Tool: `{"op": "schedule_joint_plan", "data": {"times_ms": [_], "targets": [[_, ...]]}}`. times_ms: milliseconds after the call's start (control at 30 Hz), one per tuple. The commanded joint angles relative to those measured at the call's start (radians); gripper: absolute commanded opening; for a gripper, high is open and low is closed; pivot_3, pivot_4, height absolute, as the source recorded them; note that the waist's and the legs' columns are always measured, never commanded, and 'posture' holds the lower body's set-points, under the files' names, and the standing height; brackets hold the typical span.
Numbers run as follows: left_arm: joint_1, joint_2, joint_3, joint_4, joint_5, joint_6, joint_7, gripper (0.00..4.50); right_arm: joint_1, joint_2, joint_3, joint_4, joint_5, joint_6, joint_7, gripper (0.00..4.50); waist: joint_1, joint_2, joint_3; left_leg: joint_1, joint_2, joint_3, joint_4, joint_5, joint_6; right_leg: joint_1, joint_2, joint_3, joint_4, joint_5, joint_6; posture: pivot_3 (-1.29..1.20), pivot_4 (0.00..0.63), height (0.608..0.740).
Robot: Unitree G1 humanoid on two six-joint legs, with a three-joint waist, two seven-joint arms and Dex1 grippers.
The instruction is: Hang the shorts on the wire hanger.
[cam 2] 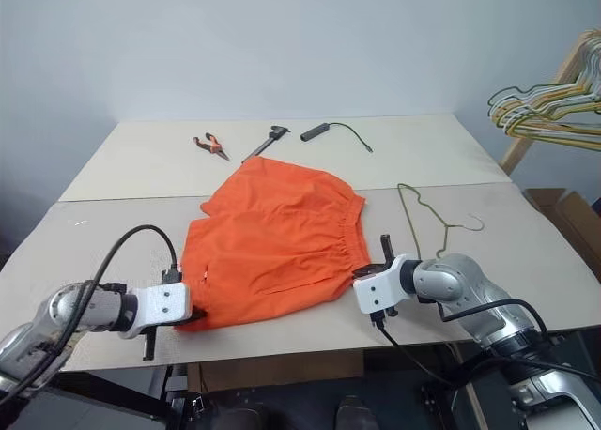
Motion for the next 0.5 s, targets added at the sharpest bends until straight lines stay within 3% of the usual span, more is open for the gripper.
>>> {"op": "schedule_joint_plan", "data": {"times_ms": [33,267,367,500], "targets": [[0.011,0.033,0.060,0.011,-0.032,-0.045,-0.045,0.04,-0.001,-0.011,-0.045,-0.054,0.031,0.001,0.000,0.00,0.000,0.000,0.000,0.000,0.000,0.000,0.000,0.000,0.000,0.000,0.000,0.000,0.000,0.000,0.000,0.03,0.035,0.740],[0.024,0.035,0.103,0.040,-0.046,-0.089,-0.072,0.04,0.032,-0.020,-0.049,-0.085,0.052,0.002,0.005,0.00,-0.001,0.001,0.001,0.000,0.000,0.000,0.000,0.000,0.000,0.000,0.000,0.000,0.000,0.000,0.000,0.03,0.036,0.740],[0.023,0.040,0.087,0.038,-0.038,-0.128,-0.095,0.61,0.038,-0.016,-0.048,-0.092,0.052,0.007,0.008,0.00,-0.002,0.001,0.001,0.000,0.000,0.001,0.000,0.000,0.000,0.000,0.000,0.000,0.000,0.000,0.000,0.03,0.037,0.740],[0.040,0.026,0.041,0.042,0.059,-0.178,-0.046,1.85,0.038,-0.014,-0.049,-0.096,0.055,0.012,0.010,0.00,-0.003,0.001,0.001,0.000,0.000,0.001,0.000,0.000,0.000,0.000,0.000,0.000,0.000,0.000,0.000,0.02,0.037,0.740]]}}
